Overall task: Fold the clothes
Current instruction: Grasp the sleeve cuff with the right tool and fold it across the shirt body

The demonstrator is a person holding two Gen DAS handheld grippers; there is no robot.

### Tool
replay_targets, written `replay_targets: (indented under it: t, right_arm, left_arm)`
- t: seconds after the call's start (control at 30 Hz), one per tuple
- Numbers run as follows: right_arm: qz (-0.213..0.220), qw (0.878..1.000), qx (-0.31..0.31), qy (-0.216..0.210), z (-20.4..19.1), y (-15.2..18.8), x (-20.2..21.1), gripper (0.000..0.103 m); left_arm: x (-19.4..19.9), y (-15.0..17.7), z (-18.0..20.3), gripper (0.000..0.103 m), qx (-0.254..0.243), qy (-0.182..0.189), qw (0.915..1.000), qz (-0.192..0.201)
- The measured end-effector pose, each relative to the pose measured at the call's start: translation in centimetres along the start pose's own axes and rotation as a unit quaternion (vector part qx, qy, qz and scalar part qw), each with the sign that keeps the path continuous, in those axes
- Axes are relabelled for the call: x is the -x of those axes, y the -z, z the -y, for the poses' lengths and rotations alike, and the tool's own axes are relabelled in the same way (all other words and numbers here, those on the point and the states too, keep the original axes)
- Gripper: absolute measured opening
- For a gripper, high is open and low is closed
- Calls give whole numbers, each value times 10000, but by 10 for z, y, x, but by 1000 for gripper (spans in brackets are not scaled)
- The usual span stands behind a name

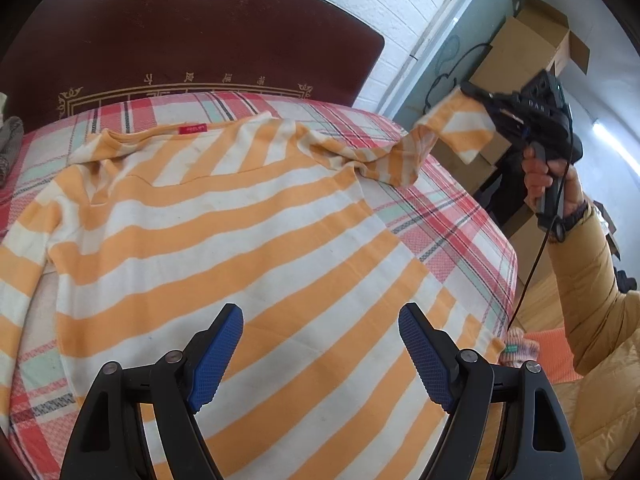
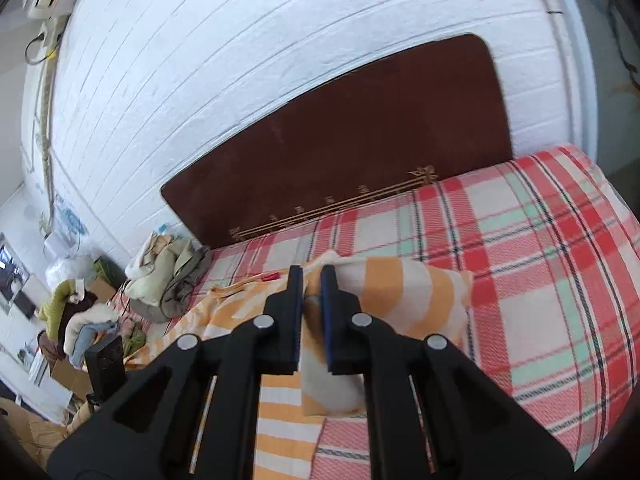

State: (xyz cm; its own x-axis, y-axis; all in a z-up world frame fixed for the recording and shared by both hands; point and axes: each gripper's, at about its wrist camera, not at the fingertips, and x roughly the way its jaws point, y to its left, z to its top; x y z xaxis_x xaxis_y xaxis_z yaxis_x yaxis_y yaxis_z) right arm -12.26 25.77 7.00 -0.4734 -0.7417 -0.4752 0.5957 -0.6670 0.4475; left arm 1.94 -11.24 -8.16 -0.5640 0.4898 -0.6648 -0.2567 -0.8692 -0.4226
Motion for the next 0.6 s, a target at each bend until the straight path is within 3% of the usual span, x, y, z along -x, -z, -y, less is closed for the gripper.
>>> replay_targets:
  t: [0.13, 0.27, 0.43, 0.6]
  right_arm:
    - [-657, 9948, 680, -386, -51, -13, -56, 11]
    - [-1467, 9799, 1177, -664, -95, -5, -126, 11]
    - [-2342, 9583, 1434, -794, -125, 21, -201, 11]
    - [-2944, 9447, 1244, -740, -128, 53, -259, 11]
  left_arm:
    - [8, 1, -8, 82, 49, -35, 9999, 101]
    - [16, 3, -16, 82, 102, -95, 9998, 170]
    - [25, 8, -24, 83, 117, -156, 9996, 227]
    - [27, 8, -33, 83, 190, -223, 9993, 217]
